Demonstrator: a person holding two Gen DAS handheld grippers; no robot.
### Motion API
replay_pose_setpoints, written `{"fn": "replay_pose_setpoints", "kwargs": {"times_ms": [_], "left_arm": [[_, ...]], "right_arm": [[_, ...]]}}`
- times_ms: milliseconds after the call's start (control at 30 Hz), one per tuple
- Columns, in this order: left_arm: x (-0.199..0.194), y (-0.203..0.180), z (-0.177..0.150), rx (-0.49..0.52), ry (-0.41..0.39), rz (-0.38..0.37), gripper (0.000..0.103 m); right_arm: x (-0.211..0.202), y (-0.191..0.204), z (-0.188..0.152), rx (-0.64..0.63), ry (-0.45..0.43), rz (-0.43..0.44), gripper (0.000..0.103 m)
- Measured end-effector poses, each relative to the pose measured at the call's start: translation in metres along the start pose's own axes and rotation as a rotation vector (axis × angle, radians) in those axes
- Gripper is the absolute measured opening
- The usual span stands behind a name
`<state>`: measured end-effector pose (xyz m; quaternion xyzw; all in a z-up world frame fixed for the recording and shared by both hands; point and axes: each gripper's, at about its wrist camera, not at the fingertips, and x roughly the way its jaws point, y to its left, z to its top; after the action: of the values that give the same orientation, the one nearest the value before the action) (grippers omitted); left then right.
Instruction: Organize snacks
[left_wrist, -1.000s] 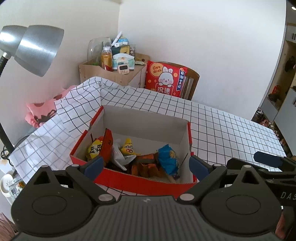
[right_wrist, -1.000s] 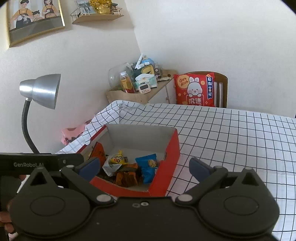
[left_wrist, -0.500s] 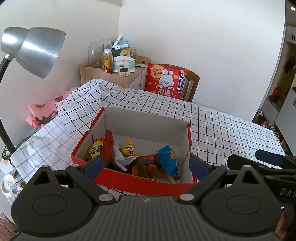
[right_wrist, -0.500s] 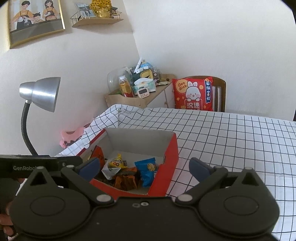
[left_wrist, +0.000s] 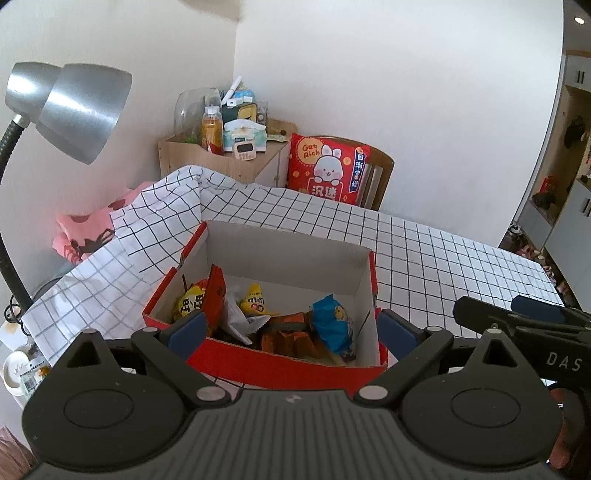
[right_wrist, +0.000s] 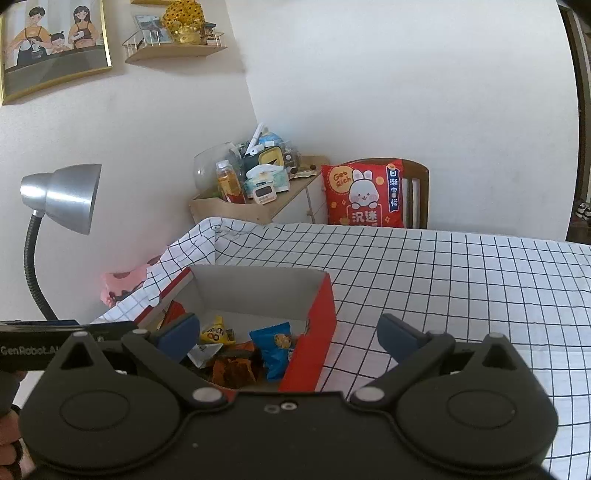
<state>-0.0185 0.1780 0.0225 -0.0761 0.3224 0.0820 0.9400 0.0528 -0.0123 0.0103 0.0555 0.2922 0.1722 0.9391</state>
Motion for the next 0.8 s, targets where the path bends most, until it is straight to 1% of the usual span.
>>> {"fn": "replay_pose_setpoints", "kwargs": {"times_ms": [200,567,800], "left_arm": [[-0.0045,-0.0019,-0.0002,0.012,-0.016,0.002,0.099],[-0.0023,-0.0007,-0.0027,0.005,0.01,-0.008,0.099],[-0.001,-0.0003,-0.0027,0.0,0.016,0.0,0.099]], "right_arm": [[-0.0017,0.0023,-0.0004,-0.003,-0.001,0.005,0.103],[-0.0024,0.0016,-0.0011,0.007,0.008,0.002,0.103],[-0.0026,0.0015,-0.0025,0.013,0.012,0.0,0.103]]}}
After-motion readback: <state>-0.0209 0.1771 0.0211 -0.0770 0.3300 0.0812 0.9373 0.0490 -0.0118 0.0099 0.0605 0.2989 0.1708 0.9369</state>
